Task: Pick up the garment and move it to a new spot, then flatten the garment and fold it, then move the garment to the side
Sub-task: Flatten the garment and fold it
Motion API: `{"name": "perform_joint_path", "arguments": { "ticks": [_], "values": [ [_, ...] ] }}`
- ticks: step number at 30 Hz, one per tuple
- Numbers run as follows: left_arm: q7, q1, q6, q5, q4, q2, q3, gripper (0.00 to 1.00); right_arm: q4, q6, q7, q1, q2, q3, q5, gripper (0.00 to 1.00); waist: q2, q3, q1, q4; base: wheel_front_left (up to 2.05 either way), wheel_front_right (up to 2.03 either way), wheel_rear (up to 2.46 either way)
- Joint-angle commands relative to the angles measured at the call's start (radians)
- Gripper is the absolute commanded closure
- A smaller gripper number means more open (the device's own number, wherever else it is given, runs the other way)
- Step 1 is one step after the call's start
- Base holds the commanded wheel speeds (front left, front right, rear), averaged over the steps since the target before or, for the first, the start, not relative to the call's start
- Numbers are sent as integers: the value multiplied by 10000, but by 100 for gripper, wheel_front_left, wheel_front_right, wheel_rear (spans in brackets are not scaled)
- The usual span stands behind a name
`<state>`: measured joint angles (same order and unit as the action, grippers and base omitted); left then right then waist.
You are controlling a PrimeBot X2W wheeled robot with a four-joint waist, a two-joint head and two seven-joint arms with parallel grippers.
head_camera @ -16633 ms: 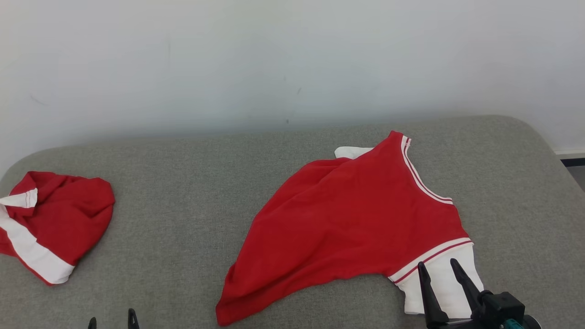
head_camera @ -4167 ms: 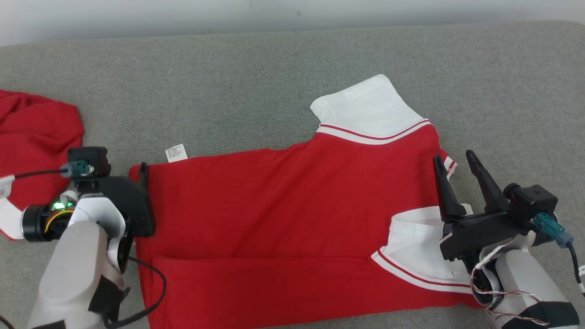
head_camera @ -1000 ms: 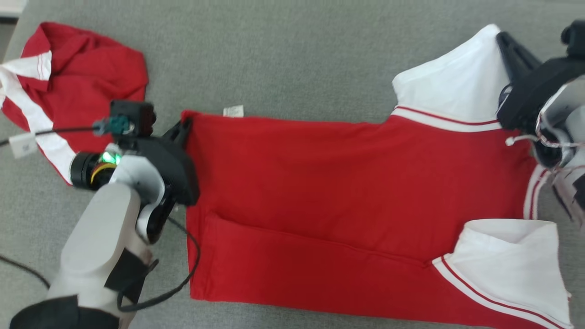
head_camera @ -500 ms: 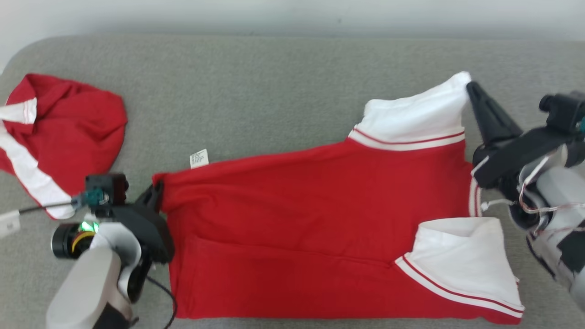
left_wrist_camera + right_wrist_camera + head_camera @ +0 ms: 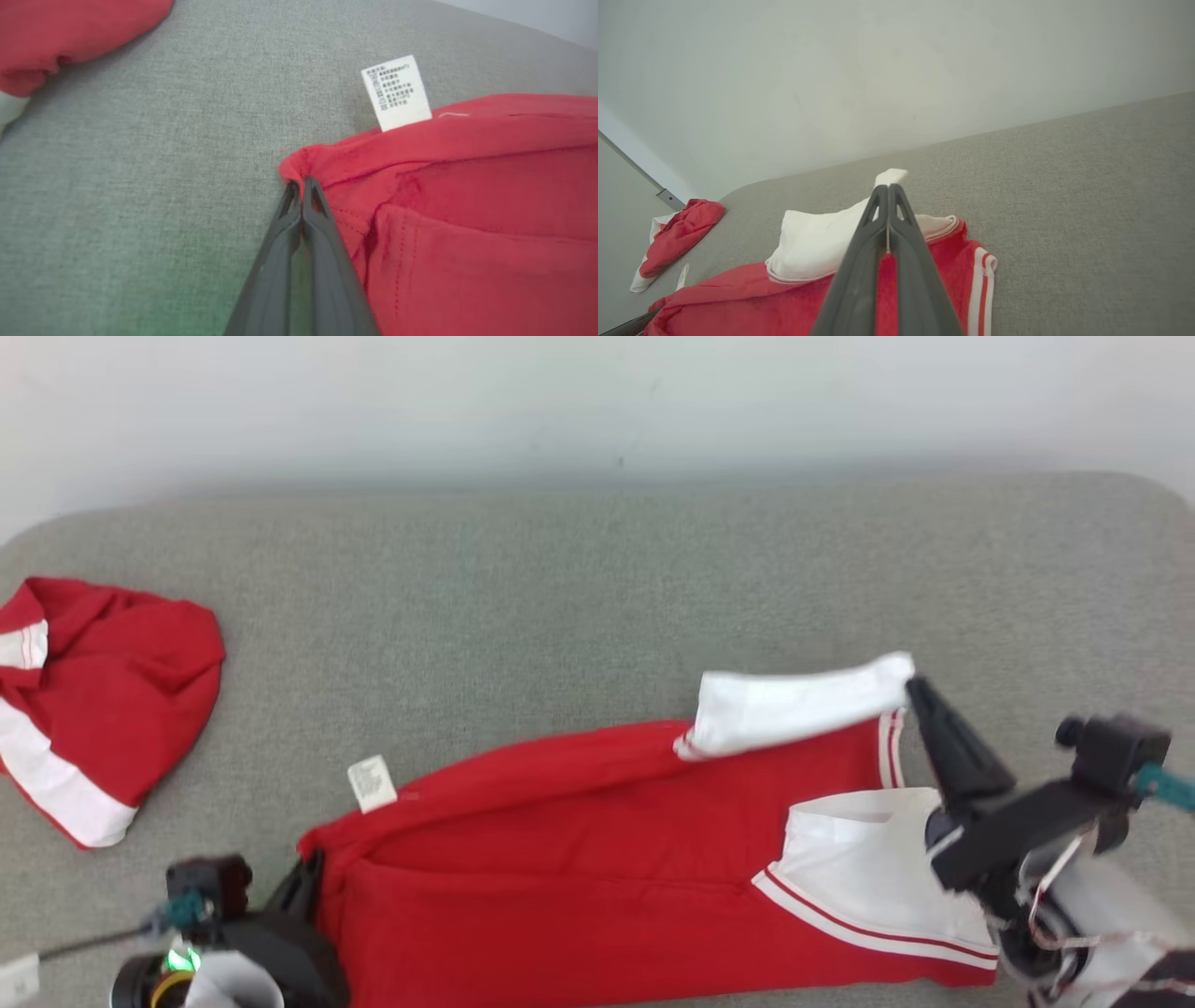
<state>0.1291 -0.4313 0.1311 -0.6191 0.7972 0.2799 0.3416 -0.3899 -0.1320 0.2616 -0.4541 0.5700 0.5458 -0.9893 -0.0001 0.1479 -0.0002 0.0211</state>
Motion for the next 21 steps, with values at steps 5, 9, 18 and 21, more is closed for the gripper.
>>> {"name": "perform_joint_path", "arguments": {
  "ticks": [5, 9, 18, 21],
  "values": [
    [568, 757, -16, -320, 237, -15, 259, 100, 55, 28, 40, 1162, -564, -503, 352, 100, 1, -574, 2, -278, 0, 0, 0],
    [820, 1059, -16, -359, 370, -25, 417, 100, -26, 26, 40, 1776, -918, -1025, 505, 100, 1, -752, 2, -363, 0, 0, 0],
    [1267, 1132, -64, -22, 689, 64, 599, 100, -169, 26, 42, 2627, -1397, -1777, 1042, 100, 1, -816, 2, -486, 0, 0, 0],
    [1338, 1183, -308, 212, 847, 23, 527, 24, -580, 26, 42, 2733, -1606, -1845, 1268, 39, 1, -818, 2, -528, 0, 0, 0]
  ]
}}
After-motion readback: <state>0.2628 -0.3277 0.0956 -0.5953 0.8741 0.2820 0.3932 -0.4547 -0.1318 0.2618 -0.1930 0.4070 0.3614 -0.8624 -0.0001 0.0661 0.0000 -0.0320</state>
